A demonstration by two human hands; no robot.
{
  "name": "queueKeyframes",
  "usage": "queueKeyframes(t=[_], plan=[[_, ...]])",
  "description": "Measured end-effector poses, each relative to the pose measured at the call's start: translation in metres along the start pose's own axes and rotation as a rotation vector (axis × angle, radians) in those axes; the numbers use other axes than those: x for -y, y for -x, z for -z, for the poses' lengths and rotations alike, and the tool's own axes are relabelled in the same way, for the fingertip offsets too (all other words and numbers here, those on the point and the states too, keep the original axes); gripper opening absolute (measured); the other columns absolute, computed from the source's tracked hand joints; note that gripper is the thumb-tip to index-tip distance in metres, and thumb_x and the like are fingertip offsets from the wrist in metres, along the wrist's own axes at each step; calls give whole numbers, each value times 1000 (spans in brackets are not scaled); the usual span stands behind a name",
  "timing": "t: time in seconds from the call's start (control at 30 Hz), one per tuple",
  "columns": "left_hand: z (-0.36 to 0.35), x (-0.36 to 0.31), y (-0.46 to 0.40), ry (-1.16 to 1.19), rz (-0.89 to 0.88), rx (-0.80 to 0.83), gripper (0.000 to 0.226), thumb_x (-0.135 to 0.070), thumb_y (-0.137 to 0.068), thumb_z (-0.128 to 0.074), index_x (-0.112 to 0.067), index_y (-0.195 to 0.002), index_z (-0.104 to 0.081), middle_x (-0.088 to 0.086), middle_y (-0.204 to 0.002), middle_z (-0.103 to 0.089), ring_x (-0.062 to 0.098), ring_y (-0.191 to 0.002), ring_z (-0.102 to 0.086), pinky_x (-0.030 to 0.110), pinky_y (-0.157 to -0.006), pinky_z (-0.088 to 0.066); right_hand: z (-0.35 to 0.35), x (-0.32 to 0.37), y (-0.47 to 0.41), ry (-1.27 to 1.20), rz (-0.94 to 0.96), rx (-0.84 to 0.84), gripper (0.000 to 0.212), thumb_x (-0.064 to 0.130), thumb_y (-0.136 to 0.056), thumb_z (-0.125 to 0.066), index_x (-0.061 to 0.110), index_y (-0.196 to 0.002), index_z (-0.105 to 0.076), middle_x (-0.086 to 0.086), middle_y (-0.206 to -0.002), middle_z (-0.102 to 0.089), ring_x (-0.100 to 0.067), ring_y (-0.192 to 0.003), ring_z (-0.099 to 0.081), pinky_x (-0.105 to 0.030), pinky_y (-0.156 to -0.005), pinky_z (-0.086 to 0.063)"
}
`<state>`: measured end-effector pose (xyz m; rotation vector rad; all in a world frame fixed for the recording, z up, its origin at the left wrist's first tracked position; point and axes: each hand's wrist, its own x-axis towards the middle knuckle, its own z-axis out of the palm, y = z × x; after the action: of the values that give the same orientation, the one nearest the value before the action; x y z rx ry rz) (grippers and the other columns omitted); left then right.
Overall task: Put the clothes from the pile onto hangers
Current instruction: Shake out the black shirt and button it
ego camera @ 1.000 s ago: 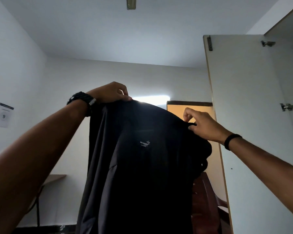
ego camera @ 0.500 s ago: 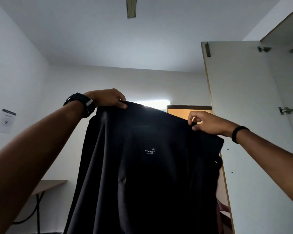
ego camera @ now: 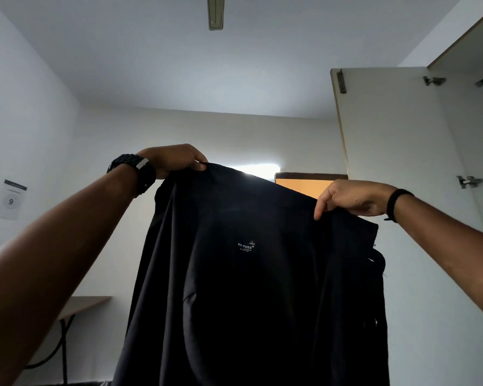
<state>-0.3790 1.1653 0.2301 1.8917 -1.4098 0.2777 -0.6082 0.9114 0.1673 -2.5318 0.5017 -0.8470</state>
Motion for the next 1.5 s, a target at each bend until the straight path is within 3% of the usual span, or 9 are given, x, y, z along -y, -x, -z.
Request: queueKeyframes(t=[0.2, 0.33, 0.47, 0.63, 0.77, 0.9, 1.2, 1.4, 1.5], plan=[[-3, -2, 3, 359, 44, -79, 17, -9, -96, -47, -11, -100, -63, 10, -91, -67, 19, -68, -63, 22, -53, -53, -5, 7, 5, -64, -60, 11, 47, -12, -92, -33, 10, -81, -74, -9, -108, -61, -18, -101, -56, -20, -79, -50], [0, 8, 4, 499, 94, -117, 16, -12, -94, -46, -16, -95, -62, 7, -78, -63, 17, -57, -59, 23, -49, -51, 2, 12, 8, -461, -201, 79, 31, -13, -77, -32, 4, -73, -59, -14, -76, -60, -23, -62, -59, -28, -53, -53], [2, 12, 6, 466, 93, -116, 17, -17, -89, -51, -18, -82, -66, 4, -68, -60, 17, -53, -55, 24, -48, -46, 2, 20, 11, -524, -164, 121, 21, -2, -73, -33, 7, -68, -52, -4, -50, -55, -15, -37, -52, -15, -41, -43], [3, 14, 10, 345, 5, -89, 17, -13, -93, -48, -12, -94, -64, 8, -82, -63, 16, -61, -59, 22, -49, -48, 0, 21, 15, -455, 12, 169, 5, 15, -87, -56, 14, -83, -53, -3, -70, -64, -15, -54, -58, -22, -49, -43], [20, 11, 22, 313, -84, 26, 10, -19, -84, -68, -16, -92, -63, 7, -86, -63, 12, -62, -62, 19, -51, -51, 16, 13, 21, -522, 129, 368, 21, 16, -80, -74, 15, -92, -57, -6, -88, -66, -16, -69, -65, -24, -55, -54], [42, 3, 34, 328, -117, 246, 48, -31, -40, -96, -17, -77, -69, 3, -72, -65, 11, -55, -63, 19, -48, -52, 36, 17, 26, -391, 151, 521, 41, 19, -51, -93, 8, -85, -72, -13, -91, -70, -21, -74, -70, -28, -61, -58], [97, -43, 28, 518, -436, -47, 16, -5, -72, -70, -20, -68, -69, -3, -74, -67, 9, -61, -66, 19, -56, -56, 109, 71, 44, -335, 315, 342, 68, 20, -35, -98, 6, -98, -75, -19, -89, -72, -23, -70, -72, -29, -57, -58], [70, 4, 27, 412, -191, -21, 17, -7, -66, -70, -20, -77, -71, 4, -80, -69, 13, -64, -68, 22, -54, -56, 55, 48, 8, -253, 258, 216, 19, 11, -69, -80, 10, -87, -74, -8, -87, -69, -12, -69, -68, -21, -60, -56], [14, 76, 37, 232, 109, 181, 70, -25, -42, -94, -20, -106, -67, 13, -99, -72, 29, -84, -70, 32, -62, -58, -25, -2, -16, -155, 136, 302, 18, -5, -85, -60, 8, -97, -62, -9, -88, -65, -14, -69, -64, -24, -61, -55]])
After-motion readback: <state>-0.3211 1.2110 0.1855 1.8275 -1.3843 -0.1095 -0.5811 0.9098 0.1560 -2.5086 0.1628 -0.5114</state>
